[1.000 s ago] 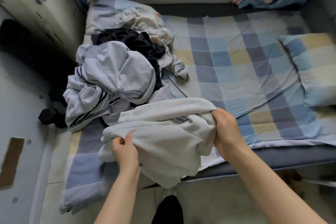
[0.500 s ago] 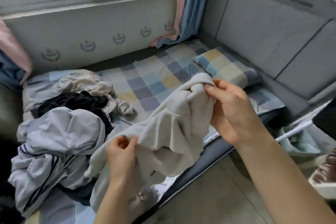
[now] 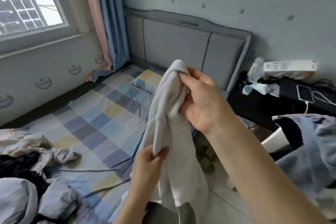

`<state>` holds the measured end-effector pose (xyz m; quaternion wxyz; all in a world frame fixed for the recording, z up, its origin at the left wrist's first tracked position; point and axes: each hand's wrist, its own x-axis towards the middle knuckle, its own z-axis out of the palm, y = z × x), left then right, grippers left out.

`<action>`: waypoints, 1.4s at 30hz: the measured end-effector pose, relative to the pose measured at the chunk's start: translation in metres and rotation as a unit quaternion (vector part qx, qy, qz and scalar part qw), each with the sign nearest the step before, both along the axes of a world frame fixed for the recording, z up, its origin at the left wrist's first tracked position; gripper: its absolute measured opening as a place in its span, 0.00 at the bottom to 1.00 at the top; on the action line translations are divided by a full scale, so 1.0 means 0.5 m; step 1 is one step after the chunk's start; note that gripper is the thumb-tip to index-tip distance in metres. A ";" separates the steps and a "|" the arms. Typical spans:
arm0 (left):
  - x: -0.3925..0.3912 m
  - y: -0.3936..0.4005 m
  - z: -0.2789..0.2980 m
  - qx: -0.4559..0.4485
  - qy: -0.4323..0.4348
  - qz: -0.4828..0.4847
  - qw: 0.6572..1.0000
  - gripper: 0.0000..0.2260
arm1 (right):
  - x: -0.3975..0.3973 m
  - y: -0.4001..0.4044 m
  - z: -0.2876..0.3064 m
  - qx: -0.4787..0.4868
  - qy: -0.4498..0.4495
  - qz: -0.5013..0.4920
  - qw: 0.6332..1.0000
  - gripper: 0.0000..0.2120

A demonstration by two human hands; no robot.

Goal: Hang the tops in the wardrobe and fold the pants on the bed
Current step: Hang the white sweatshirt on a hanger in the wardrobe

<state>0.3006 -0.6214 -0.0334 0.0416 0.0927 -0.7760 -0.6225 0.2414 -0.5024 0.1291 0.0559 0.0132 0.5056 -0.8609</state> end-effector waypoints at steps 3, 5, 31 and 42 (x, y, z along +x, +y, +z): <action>-0.005 0.080 0.025 0.039 0.007 0.021 0.999 0.24 | -0.012 0.118 -0.017 0.043 -0.001 -0.037 0.998 0.06; -0.007 0.133 0.035 0.076 0.012 0.042 0.996 0.23 | -0.007 0.188 -0.046 0.102 -0.015 -0.055 0.993 0.07; -0.062 0.796 0.149 0.194 -0.010 -0.164 0.967 0.19 | 0.333 0.796 -0.300 0.503 -0.176 -0.155 0.832 0.39; -0.147 1.023 0.211 0.077 0.017 -0.472 0.878 0.18 | 0.357 0.972 -0.154 0.400 -0.115 -0.635 0.650 0.14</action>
